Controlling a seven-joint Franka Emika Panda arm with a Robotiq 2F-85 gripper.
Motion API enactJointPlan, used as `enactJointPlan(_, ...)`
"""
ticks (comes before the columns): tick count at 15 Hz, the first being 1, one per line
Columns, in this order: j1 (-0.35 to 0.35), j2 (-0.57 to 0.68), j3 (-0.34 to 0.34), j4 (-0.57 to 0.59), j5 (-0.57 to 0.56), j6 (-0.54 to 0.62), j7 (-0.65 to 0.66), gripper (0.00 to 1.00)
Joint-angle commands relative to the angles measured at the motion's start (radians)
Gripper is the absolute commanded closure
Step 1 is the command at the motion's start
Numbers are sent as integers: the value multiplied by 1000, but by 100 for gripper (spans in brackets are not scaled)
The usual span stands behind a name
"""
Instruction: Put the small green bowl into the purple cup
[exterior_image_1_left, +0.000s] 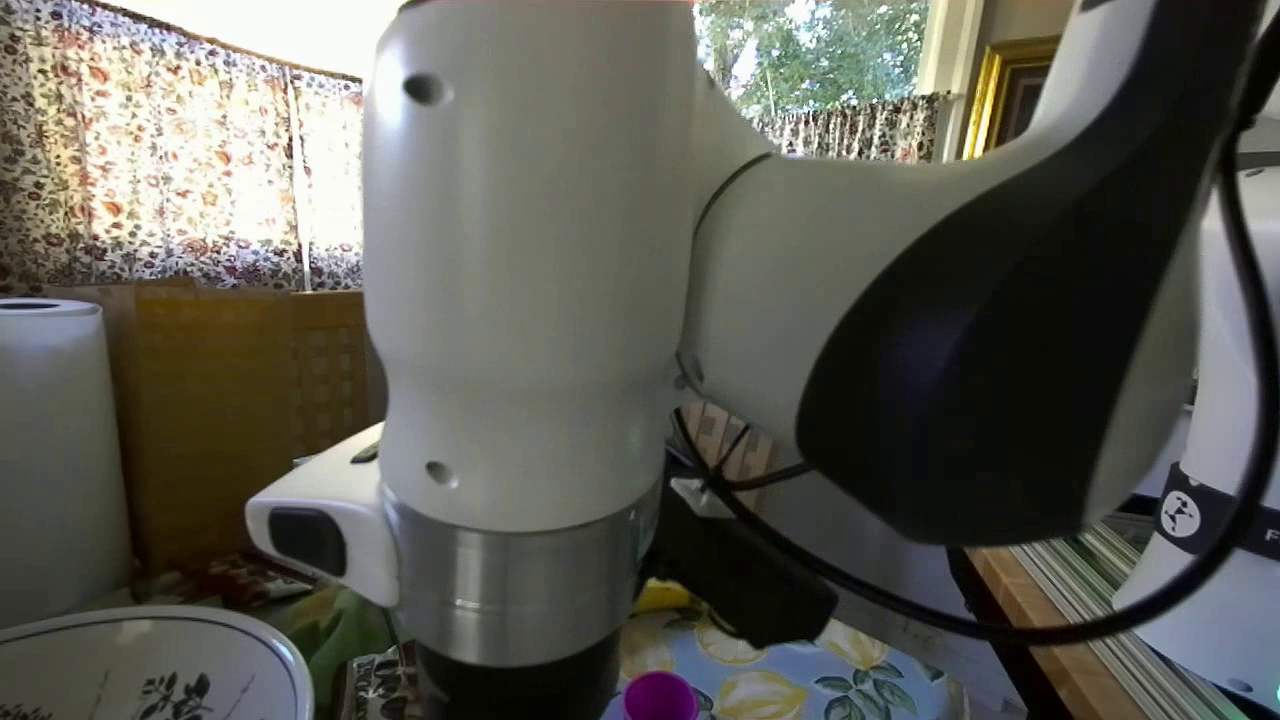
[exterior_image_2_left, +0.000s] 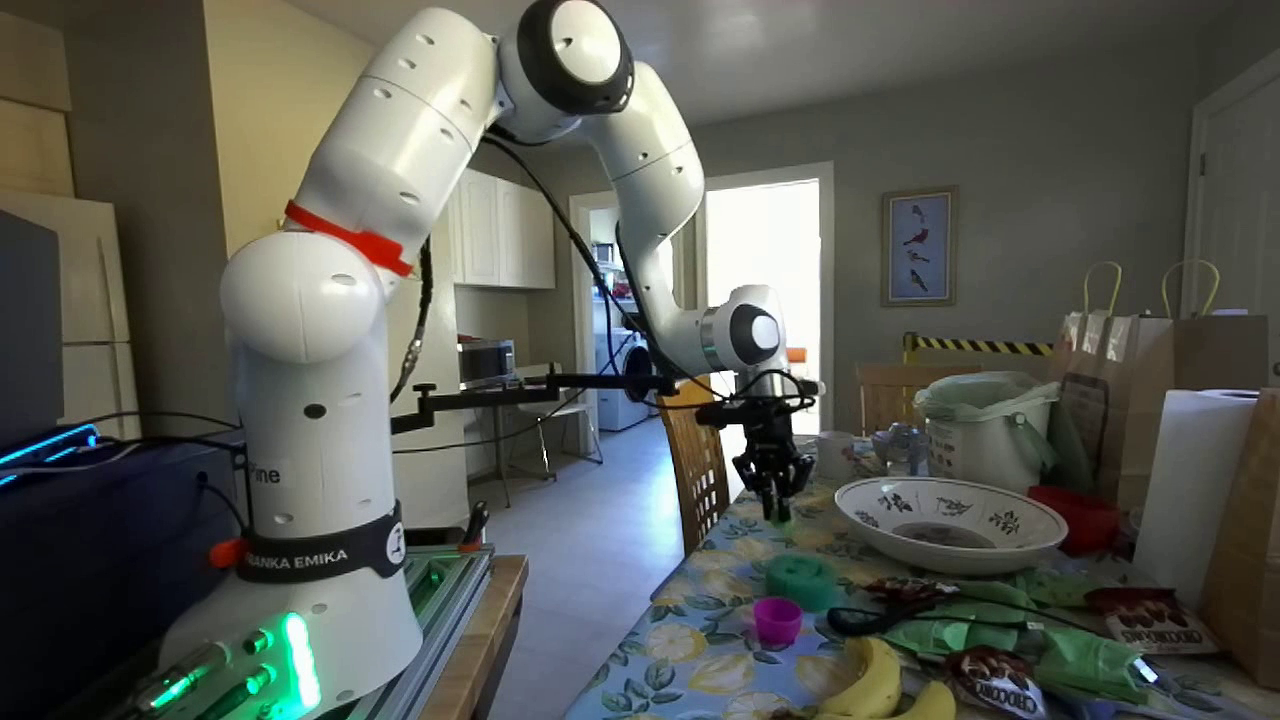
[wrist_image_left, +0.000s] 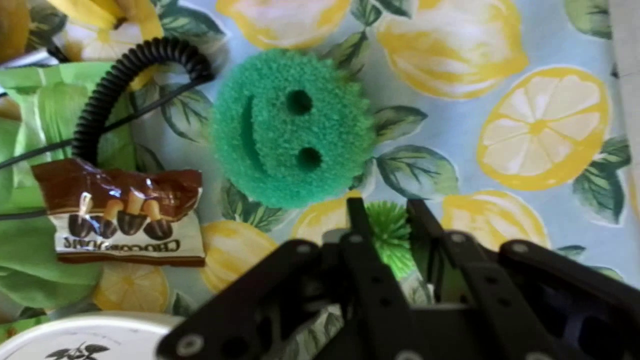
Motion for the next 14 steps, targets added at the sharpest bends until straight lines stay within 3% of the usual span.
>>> enactJointPlan(1,-9,-100,52,-83,44,-17,61,94)
enactJointPlan(7,-7,-191,-26,-161,0,105,326,94)
enactJointPlan(11,0,-230,-100,-187,-39,74,511,94)
enactJointPlan(14,-13,-253,-109,-209,-43,38,595,94)
